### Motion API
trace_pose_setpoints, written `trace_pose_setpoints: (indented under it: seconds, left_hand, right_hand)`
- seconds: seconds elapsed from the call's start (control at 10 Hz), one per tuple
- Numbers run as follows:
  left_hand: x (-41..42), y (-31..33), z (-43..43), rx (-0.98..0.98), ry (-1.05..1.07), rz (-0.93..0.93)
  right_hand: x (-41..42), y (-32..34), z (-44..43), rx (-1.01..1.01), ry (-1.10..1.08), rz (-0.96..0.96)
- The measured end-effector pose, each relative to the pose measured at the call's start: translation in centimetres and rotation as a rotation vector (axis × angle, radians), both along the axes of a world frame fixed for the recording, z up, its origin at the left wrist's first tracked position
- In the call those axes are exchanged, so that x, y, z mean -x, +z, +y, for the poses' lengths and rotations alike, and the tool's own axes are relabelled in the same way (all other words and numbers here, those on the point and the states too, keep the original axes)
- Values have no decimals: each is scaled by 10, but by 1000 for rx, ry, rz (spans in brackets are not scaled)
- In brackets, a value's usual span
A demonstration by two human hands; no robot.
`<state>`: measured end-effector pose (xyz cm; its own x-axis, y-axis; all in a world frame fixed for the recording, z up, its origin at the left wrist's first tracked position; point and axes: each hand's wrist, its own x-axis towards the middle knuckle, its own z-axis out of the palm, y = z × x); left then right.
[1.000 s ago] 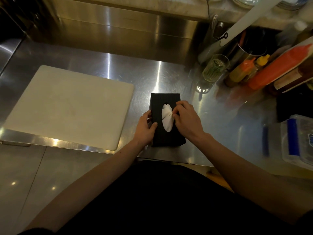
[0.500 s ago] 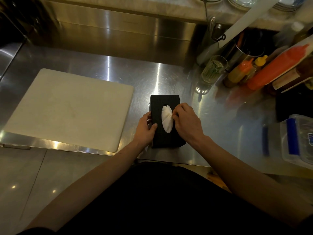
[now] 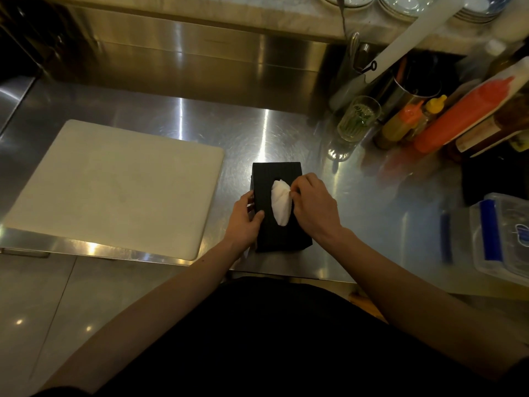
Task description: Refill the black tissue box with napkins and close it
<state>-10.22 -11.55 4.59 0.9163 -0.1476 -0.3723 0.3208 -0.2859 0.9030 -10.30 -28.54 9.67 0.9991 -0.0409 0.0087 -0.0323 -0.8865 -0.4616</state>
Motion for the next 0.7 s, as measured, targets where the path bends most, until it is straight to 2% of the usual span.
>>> trace_pose_setpoints:
  seconds: [0.4,0.5,0.7]
  left_hand:
    - [-2,-1,0,-10,-7,-4]
    - [0,-1,0,-21,-13,-20]
    - [-8,17,-1,-124,6,-162]
  right_hand:
    - [0,-4,4,-67,-23,-48]
    - [1,-7,-4,-139,-33,-25]
    - [-9,4,-14,-245,-94,-50]
